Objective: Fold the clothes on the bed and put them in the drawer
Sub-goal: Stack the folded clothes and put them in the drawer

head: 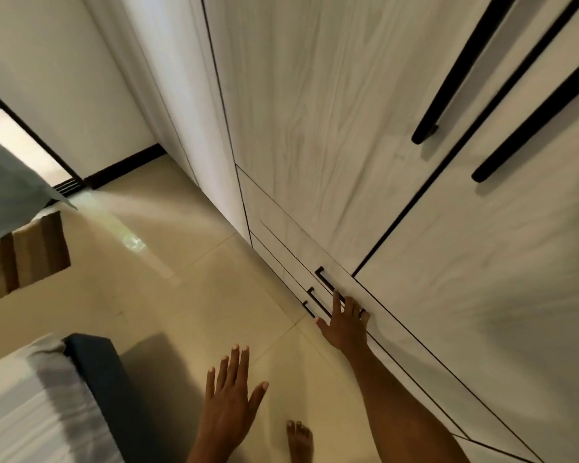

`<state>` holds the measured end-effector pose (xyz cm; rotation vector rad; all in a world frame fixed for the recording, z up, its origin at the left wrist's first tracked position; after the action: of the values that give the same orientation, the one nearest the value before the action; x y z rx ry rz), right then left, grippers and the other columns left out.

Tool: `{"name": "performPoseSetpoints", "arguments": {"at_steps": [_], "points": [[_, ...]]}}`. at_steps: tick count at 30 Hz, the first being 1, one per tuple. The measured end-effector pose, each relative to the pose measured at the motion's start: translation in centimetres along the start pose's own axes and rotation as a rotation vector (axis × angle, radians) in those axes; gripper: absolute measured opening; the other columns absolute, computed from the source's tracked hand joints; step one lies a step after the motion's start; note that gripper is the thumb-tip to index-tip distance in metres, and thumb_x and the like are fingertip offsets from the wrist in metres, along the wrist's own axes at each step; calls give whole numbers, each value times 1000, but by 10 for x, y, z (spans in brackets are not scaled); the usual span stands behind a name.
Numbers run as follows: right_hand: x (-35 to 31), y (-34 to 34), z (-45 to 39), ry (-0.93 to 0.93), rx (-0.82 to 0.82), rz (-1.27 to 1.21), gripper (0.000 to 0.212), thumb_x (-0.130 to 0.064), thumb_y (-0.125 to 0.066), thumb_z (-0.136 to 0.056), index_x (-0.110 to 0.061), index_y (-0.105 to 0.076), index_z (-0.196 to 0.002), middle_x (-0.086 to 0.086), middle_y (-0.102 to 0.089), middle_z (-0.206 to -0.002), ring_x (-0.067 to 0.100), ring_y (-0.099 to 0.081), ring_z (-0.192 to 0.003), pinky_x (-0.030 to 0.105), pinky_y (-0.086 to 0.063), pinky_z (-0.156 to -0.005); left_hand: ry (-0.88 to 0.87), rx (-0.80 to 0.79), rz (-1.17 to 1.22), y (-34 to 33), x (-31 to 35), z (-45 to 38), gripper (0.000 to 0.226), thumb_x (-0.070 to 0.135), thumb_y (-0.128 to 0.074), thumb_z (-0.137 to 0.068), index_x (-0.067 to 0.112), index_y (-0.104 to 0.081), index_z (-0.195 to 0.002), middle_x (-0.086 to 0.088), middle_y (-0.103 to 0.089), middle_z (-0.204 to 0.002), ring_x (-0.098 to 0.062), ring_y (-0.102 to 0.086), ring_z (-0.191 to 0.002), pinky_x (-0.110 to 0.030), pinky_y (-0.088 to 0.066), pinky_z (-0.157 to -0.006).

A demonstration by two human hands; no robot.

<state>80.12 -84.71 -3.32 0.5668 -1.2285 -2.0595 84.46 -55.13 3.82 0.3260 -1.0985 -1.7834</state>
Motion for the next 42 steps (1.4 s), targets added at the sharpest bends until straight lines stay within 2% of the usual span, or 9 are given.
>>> {"name": "performPoseSetpoints", "arguments": {"at_steps": [5, 12, 19, 24, 27, 30, 34, 38, 42], "points": [[-1, -2, 3, 12, 14, 45, 87, -54, -43, -99, -14, 6, -160, 23, -19, -161, 40, -29, -145, 54, -23, -115, -88, -30, -40, 13, -11, -9, 103, 87, 27, -66, 28, 25, -150, 1, 32, -157, -23, 22, -148, -25, 39, -101], [-22, -7, 20, -23, -40, 11, 82, -50, -41, -100, -15, 4, -160, 22, -15, -163, 40, -26, -146, 55, -18, -117, -175, -49, -112, 40, -38, -26, 113, 89, 32, -56, 20, 30, -146, -2, 33, -155, -24, 19, -148, -37, 17, -117], [-65, -20, 76, 6, -201, -110, 82, -56, -40, -100, -16, -3, -161, 17, -6, -167, 39, -17, -150, 56, -16, -119, -304, -63, -188, 67, -40, -33, 109, 84, 33, -61, 19, 29, -148, -4, 28, -159, -24, 19, -148, -40, 14, -118], [-83, -11, 170, 113, 160, -256, 64, -45, -44, -98, -18, -33, -155, 5, -37, -158, 26, -40, -142, 43, -38, -114, -430, -65, -220, 72, -19, -27, 98, 81, 23, -73, 21, 21, -151, -5, 18, -161, -28, 8, -151, -41, 10, -117], [-60, -7, 225, 1, 268, -258, 69, -47, -47, -96, -22, -27, -157, 5, -33, -161, 25, -30, -148, 45, -26, -119, -504, -100, -290, 64, 0, -16, 88, 73, -4, -88, 18, 7, -156, -9, 3, -163, -34, -11, -151, -45, -3, -118], [-20, -16, 267, -187, 201, -200, 79, -58, -37, -98, -22, -7, -161, 8, -17, -166, 28, -16, -152, 51, -10, -122, -613, -102, -331, 43, 20, 0, 80, 57, -32, -92, 13, -19, -158, -14, -22, -162, -37, -34, -144, -52, -30, -112], [27, -42, 307, -342, 41, -208, 83, -71, -25, -97, -18, -21, -160, 14, -19, -165, 37, -21, -150, 56, 2, -119, -727, -52, -390, 17, 56, 32, 79, 57, -35, -91, 15, -24, -157, -14, -29, -160, -37, -37, -142, -54, -35, -108], [58, -67, 334, -330, -38, -202, 81, -74, -21, -96, -20, -36, -155, 14, -30, -161, 40, -36, -144, 60, -3, -117, -755, -42, -491, -20, 81, 56, 76, 62, -32, -92, 20, -32, -155, -14, -30, -159, -38, -42, -139, -55, -30, -112], [77, -91, 355, -274, -94, -247, 79, -74, -22, -97, -23, -37, -155, 12, -35, -159, 38, -43, -140, 62, -23, -114, -665, -56, -475, -59, 87, 76, 75, 69, -28, -94, 23, -38, -152, -18, -29, -159, -42, -39, -140, -60, -34, -108]]}}
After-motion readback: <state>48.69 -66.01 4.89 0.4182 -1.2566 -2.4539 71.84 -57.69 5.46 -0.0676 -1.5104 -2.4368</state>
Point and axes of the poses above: each hand's wrist, its own z-axis away from the middle knuckle, its own y-axis out of the back of the hand, x = y × z, the point moved 4 cm from there along -z, towards the middle knuckle
